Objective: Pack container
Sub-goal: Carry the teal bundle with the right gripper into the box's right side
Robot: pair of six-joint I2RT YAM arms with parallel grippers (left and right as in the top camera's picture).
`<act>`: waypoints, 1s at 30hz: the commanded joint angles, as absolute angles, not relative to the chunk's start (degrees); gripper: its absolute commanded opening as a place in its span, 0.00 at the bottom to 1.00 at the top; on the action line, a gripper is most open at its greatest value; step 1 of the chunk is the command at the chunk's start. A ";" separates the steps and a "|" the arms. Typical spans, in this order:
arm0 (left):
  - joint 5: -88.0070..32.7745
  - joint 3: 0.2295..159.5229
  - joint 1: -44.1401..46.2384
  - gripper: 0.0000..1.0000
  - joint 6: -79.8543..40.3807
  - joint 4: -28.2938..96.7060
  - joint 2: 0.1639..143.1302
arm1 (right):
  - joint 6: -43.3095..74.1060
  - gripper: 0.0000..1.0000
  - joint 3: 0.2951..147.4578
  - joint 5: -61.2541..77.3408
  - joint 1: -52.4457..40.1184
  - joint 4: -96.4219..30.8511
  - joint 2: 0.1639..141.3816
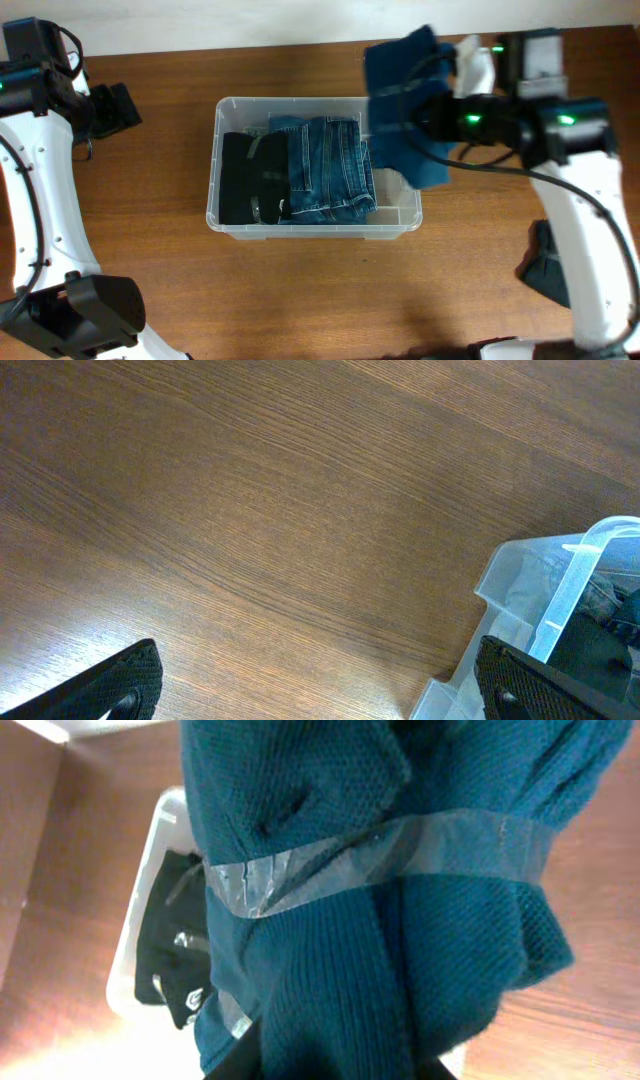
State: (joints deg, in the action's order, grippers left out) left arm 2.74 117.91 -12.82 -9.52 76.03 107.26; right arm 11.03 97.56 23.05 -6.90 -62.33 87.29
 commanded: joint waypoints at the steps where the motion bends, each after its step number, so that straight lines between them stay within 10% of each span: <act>1: 2.33 118.28 -12.93 0.99 -9.80 75.94 106.80 | 14.46 0.21 97.65 20.18 -10.83 -61.56 91.68; 30: 2.33 118.28 -12.91 1.00 -9.80 75.94 106.80 | 27.62 0.20 97.60 7.03 -16.62 -64.73 105.82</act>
State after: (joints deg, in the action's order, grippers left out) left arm 2.74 117.93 -12.82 -9.50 76.03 107.26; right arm 25.08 97.38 9.23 -16.29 -64.58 105.75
